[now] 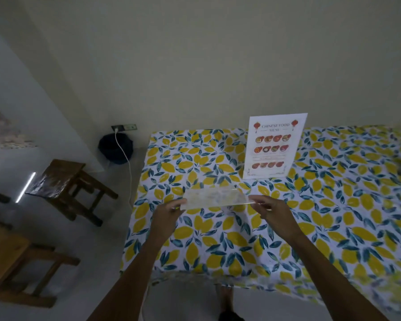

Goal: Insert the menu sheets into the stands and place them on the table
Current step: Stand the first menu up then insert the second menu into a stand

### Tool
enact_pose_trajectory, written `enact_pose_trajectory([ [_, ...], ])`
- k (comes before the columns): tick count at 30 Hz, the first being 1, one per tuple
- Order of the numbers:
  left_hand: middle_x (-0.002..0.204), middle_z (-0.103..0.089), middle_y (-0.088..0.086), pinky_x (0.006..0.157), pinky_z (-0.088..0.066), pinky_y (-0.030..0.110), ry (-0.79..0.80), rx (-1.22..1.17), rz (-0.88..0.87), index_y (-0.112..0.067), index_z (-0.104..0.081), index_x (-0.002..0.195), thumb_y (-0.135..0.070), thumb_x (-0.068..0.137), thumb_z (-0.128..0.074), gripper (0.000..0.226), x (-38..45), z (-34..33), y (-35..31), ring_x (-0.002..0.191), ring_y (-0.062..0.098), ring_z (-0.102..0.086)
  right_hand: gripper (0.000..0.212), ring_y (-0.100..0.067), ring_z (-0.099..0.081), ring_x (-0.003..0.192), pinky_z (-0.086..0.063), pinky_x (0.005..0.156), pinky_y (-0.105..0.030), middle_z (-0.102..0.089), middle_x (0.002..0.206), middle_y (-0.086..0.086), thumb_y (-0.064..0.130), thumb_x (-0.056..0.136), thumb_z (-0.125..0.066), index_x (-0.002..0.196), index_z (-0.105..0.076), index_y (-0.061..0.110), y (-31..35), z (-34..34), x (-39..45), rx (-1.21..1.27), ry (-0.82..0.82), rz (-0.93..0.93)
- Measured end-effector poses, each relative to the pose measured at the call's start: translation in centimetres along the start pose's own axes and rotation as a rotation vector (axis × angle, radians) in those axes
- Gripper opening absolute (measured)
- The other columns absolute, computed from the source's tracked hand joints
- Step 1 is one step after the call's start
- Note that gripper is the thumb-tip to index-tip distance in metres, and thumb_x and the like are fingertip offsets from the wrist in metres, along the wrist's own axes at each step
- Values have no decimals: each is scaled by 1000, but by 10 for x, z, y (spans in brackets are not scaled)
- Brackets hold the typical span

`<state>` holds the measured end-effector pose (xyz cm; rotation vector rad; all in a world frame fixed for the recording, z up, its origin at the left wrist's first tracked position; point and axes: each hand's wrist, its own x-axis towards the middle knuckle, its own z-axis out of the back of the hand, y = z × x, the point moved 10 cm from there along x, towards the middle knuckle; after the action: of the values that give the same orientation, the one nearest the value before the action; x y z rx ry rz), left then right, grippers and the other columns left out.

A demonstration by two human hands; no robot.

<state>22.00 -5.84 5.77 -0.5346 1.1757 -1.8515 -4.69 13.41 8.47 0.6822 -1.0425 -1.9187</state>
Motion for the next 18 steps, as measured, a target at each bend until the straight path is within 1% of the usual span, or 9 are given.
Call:
enact_pose_trajectory([
  [3,113,-72,-7,83,-55,32,-26,100,-53,-29,-73,115,-39,94,-63,25,25,13,-21,97,4,-66,26,-3,-64,98,-54,81,-30,-68,111,13,41,95,-57,117,-67,32,19,10,30,-3,-21,39],
  [5,103,-72,-13,78,-54,30,-65,115,-58,-34,-74,104,-46,92,-64,20,48,22,-33,91,0,-66,24,-2,-64,97,-56,80,-32,-68,108,16,45,95,-55,112,-67,33,27,16,56,17,-43,43],
  [7,89,-68,-14,73,-49,31,-115,141,-22,-30,-71,89,-40,92,-66,12,73,28,-44,82,3,-64,23,-1,-64,97,-57,79,-33,-68,104,17,46,96,-53,107,-66,31,33,21,84,34,-73,54],
  [10,66,-52,-7,62,-41,32,-154,146,36,-25,-53,70,-36,94,-63,28,103,27,-52,62,8,-52,26,-4,-64,95,-56,78,-32,-69,99,10,45,96,-51,107,-66,26,35,20,124,71,-114,59],
  [12,60,-46,-6,57,-37,17,-200,120,26,-25,-47,67,-33,97,-60,33,118,22,-51,57,1,-49,26,-9,-65,87,-54,73,-31,-70,95,3,44,97,-49,104,-66,26,32,15,149,77,-129,52],
  [14,65,-51,-2,57,-37,15,-237,108,75,-19,-53,71,-30,99,-56,30,132,15,-40,58,0,-50,24,-13,-64,77,-49,67,-30,-69,91,-2,42,98,-49,102,-65,25,21,6,171,62,-129,38],
  [15,69,-54,2,61,-41,19,-246,84,123,-16,-56,76,-30,99,-55,27,137,10,-32,60,2,-51,25,-14,-63,77,-46,66,-28,-69,92,-3,41,98,-49,103,-65,22,14,0,179,55,-122,33],
  [17,73,-56,10,65,-50,41,-262,77,163,-11,-55,81,-33,98,-54,28,149,3,-19,65,21,-56,29,-12,-61,87,-43,68,-19,-69,101,-1,39,98,-50,111,-65,18,-2,-10,192,32,-98,10],
  [18,73,-57,14,64,-51,48,-279,105,163,-8,-54,82,-35,98,-55,31,154,2,-14,67,28,-58,31,-10,-60,93,-42,71,-16,-68,105,1,40,98,-50,116,-63,19,-11,-16,197,29,-71,-18],
])
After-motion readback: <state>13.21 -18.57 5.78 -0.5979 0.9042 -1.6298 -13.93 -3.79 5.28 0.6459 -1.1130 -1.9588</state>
